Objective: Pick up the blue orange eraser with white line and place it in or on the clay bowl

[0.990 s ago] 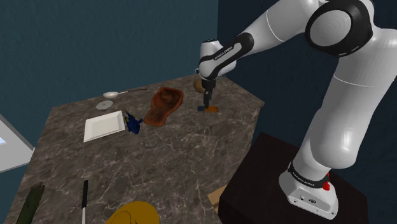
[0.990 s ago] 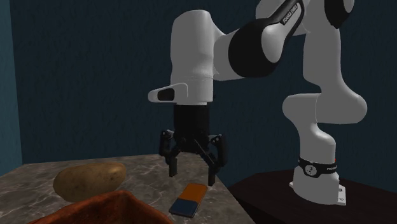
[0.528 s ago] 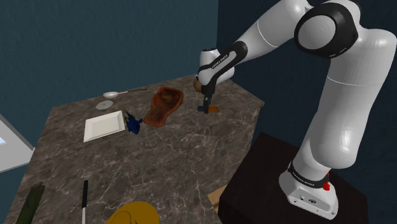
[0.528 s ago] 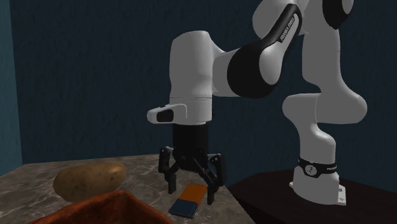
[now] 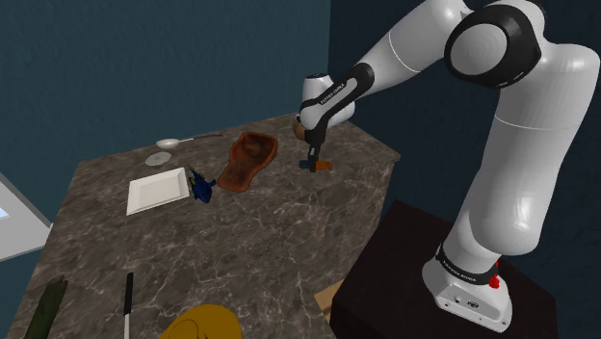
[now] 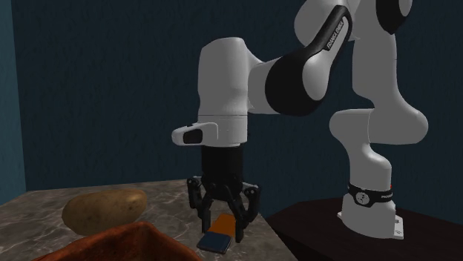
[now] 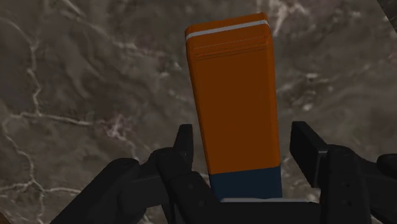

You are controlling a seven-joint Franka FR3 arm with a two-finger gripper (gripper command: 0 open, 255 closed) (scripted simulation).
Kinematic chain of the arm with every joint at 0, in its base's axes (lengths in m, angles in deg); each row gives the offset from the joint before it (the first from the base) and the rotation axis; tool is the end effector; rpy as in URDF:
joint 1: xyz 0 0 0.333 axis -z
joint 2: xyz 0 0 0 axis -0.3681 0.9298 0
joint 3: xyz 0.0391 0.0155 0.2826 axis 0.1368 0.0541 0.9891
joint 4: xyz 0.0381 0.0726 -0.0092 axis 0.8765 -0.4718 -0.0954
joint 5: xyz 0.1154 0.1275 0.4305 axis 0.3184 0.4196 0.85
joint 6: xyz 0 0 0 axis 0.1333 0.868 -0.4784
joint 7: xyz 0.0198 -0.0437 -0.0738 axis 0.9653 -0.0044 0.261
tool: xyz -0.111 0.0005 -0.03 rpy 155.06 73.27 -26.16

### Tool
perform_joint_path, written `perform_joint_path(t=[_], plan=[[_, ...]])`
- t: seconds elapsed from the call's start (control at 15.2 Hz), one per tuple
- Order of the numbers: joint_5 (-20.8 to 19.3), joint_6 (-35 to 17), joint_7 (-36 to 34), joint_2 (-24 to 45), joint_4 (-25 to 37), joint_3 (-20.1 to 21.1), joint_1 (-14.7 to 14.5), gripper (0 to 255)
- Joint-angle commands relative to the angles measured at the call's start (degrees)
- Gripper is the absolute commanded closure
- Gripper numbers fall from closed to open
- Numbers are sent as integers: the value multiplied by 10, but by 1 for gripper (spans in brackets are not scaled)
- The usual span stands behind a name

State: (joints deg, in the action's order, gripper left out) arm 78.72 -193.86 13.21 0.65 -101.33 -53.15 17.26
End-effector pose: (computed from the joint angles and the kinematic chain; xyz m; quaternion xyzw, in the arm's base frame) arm 0.5887 -0.0881 0.2235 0.9757 0.2191 0.0053 0.0010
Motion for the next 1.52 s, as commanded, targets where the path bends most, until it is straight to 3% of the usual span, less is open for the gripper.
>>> perform_joint_path(t=[0.0, 0.53, 1.45], plan=[[0, -1, 0, 1, 0, 0, 0, 255], [0, -1, 0, 1, -1, 0, 0, 255], [-21, 101, -15, -62, 40, -3, -3, 255]])
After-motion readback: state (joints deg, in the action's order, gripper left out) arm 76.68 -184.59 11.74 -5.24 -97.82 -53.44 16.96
